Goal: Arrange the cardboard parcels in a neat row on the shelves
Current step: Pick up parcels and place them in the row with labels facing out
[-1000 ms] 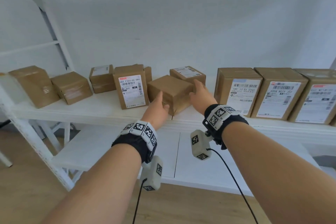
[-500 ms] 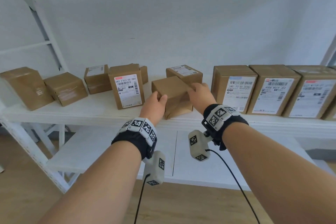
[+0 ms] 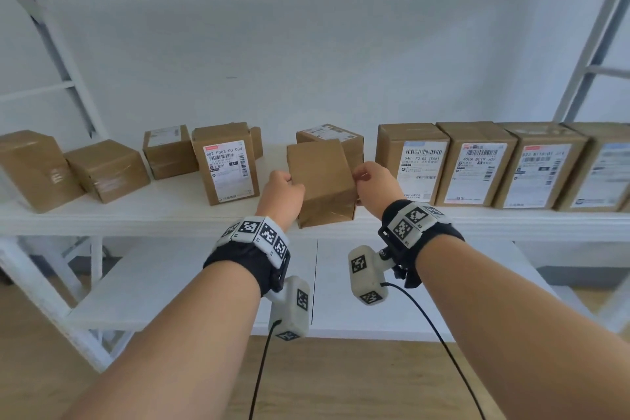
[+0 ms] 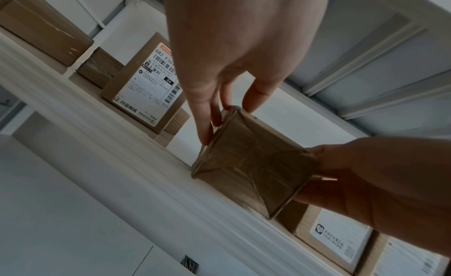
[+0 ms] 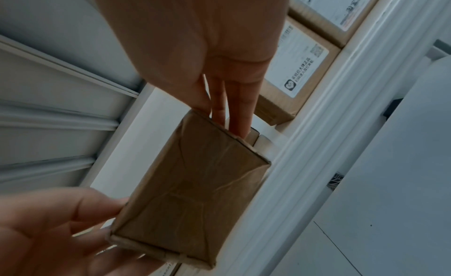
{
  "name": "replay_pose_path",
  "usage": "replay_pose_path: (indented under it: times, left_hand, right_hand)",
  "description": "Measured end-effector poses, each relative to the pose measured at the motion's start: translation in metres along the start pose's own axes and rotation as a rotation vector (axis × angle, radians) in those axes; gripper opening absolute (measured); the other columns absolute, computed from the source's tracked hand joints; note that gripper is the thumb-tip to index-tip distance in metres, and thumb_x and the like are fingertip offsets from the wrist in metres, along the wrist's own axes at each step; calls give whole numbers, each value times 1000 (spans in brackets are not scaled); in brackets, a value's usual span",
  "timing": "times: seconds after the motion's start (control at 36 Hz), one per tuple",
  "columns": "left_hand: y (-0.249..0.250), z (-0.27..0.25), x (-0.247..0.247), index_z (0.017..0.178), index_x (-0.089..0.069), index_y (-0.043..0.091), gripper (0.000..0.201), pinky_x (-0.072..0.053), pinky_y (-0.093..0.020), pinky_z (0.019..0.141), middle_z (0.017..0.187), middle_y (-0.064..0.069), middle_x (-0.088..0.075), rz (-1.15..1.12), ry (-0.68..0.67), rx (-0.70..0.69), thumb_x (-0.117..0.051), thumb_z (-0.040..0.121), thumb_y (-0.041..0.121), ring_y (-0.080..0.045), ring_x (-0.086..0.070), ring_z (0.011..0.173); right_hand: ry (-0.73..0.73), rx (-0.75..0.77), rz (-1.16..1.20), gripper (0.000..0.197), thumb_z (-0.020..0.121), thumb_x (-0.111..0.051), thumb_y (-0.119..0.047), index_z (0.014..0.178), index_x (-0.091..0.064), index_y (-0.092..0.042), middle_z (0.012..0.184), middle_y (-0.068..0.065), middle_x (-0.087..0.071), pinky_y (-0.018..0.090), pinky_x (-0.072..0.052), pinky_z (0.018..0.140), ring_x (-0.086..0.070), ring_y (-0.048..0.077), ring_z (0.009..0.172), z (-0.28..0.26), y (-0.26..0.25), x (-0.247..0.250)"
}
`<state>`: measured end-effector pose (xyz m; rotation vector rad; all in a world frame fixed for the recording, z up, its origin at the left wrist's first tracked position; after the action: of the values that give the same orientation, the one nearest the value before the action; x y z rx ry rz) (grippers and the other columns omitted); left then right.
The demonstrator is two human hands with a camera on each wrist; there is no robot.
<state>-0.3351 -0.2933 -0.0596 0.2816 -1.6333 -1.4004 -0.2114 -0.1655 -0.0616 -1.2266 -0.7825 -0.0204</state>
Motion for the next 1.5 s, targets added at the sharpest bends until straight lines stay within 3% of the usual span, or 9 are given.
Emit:
replay_pose_path:
  times: [0.19, 0.36, 0.64, 0.86, 0.94, 1.03, 1.17, 1.33, 1.5]
  left_hand:
    - [2, -1, 8, 129, -35, 11, 38, -41, -25, 59, 90, -1, -48, -79, 49, 23, -46, 93, 5, -11, -49, 70]
    - [6, -3, 0, 125, -45, 14, 34, -41, -28, 66, 86, 8, -46, -4, 7, 14, -49, 92, 6, -9, -49, 73]
    - [23, -19, -17, 139, -41, 4, 87, -39, -32, 82, 125, -11, -57, -48, -135, 46, -25, 89, 73, -22, -54, 97]
    - [20, -24, -9, 132, -51, 7, 60, -45, -45, 102, 122, -8, -61, -88, -99, 31, -37, 96, 53, -26, -58, 112]
    - [10, -14, -13, 117, -60, 11, 65, -49, -49, 97, 112, -12, -68, -159, -108, 35, -38, 82, 62, -28, -65, 103]
    - [-8, 7, -19, 106, -62, 12, 71, -50, -52, 95, 109, -13, -69, -210, -103, 66, -38, 68, 68, -32, -67, 101]
    - [3, -4, -13, 106, -61, 14, 57, -50, -52, 95, 111, -17, -68, -195, -95, 70, -39, 77, 58, -32, -66, 102]
    - [22, -21, -1, 99, -54, 19, 16, -50, -47, 96, 105, -10, -63, -69, -66, -6, -39, 101, 24, -29, -61, 98]
    - [15, -10, 2, 135, -56, 15, 40, -52, -33, 89, 119, -9, -66, -20, -30, -35, -43, 98, 8, -28, -64, 106]
  right_hand:
    - [-78, -47, 92, 46, 99, -39, -34, 135, -48, -8, 128, 12, -58, 33, -44, 93, -56, 29, 116, -14, -11, 4]
    - [-162, -119, 254, 53, 93, -47, -50, 128, -51, -12, 112, 3, -61, 45, -53, 93, -63, 24, 103, -22, -5, 4]
    - [-63, -5, 328, 35, 90, -60, -31, 119, -50, -15, 113, 6, -60, 41, -56, 84, -63, 22, 99, -28, -4, 15]
    - [23, 23, 327, 15, 94, -49, -14, 99, -62, -16, 94, 4, -66, 38, -53, 86, -62, 17, 84, -28, -1, 20]
    - [43, 8, 233, 27, 92, -55, -30, 111, -61, -11, 90, 1, -61, 35, -54, 81, -57, 14, 76, -26, 2, 18]
    - [-2, -64, 194, 41, 90, -51, -52, 85, -58, -12, 69, 2, -43, 29, -40, 60, -40, 14, 60, -28, 3, 14]
    - [-41, -156, 136, 69, 86, -43, -68, 104, -59, -4, 87, 7, -56, 38, -54, 87, -55, 16, 79, -25, 10, 8]
    - [42, -58, 238, 50, 86, -60, -47, 121, -57, -11, 109, 2, -66, 31, -57, 76, -63, 13, 84, -25, 6, 13]
    - [67, 8, 257, 43, 86, -67, -21, 126, -52, -13, 115, 1, -62, 36, -54, 87, -61, 17, 95, -22, 2, 20]
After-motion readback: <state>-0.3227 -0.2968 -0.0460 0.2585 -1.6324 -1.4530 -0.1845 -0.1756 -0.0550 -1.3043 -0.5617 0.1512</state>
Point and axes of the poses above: each hand's wrist, its own z-axis towards the middle knuckle, its own x-axis out of the back of the hand, y = z × x, the point moved 5 cm from there along z, towards the middle knuckle
